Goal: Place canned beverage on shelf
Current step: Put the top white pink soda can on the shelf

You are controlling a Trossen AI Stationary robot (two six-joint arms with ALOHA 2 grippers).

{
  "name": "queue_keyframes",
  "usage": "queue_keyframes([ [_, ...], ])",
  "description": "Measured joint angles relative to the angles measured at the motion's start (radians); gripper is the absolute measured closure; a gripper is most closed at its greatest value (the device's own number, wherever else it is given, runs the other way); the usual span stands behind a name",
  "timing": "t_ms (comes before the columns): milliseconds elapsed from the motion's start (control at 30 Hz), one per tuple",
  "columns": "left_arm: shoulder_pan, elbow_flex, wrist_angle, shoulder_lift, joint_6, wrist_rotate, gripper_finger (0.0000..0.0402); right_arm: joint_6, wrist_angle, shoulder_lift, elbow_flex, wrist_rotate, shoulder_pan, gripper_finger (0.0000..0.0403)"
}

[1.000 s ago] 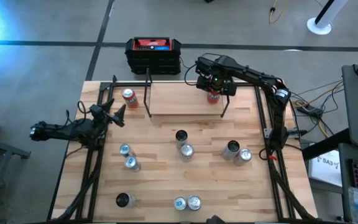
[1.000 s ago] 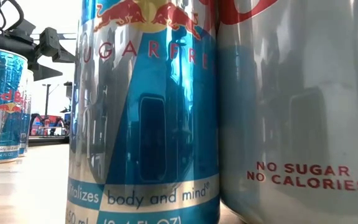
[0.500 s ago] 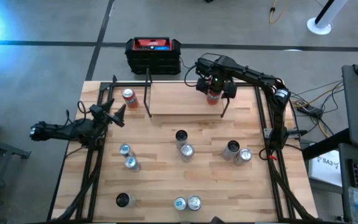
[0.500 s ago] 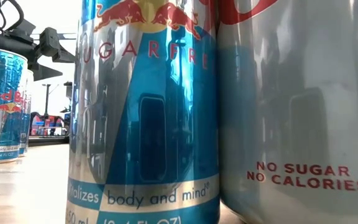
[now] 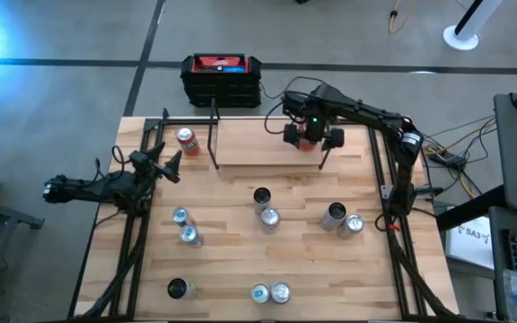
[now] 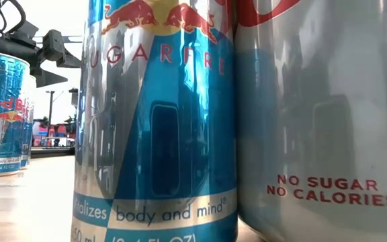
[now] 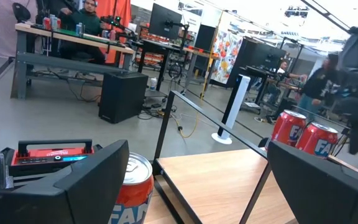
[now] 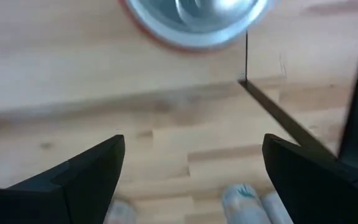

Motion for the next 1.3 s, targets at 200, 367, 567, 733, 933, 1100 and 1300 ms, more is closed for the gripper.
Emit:
queue_keyframes([
  [200, 0.0, 0.0, 0.0, 0.0, 0.0, 0.0, 0.0033, 0.005, -0.067, -0.036, 0.0, -0.007, 0.069, 0.0039],
  [367, 0.0, 0.0, 0.0, 0.0, 0.0, 0.0, 0.0033, 0.102, -0.075, -0.041, -0.008, -0.003, 0.157, 0.0039],
  [567, 0.0, 0.0, 0.0, 0.0, 0.0, 0.0, 0.0033, 0.306, -0.073, -0.046, -0.021, -0.008, 0.279, 0.0039],
  [733, 0.0, 0.0, 0.0, 0.0, 0.0, 0.0, 0.0033, 0.559, -0.075, -0.072, -0.038, -0.026, 0.393, 0.0039],
  [933, 0.0, 0.0, 0.0, 0.0, 0.0, 0.0, 0.0033, 0.78, -0.075, -0.106, -0.052, 0.002, 0.496, 0.0039],
  [1100, 0.0, 0.0, 0.0, 0.0, 0.0, 0.0, 0.0033, 0.933, -0.073, -0.141, -0.106, 0.001, 0.561, 0.0039],
  [1300, 0.0, 0.0, 0.0, 0.0, 0.0, 0.0, 0.0033, 1.045, -0.075, -0.228, -0.192, 0.004, 0.595, 0.0039],
])
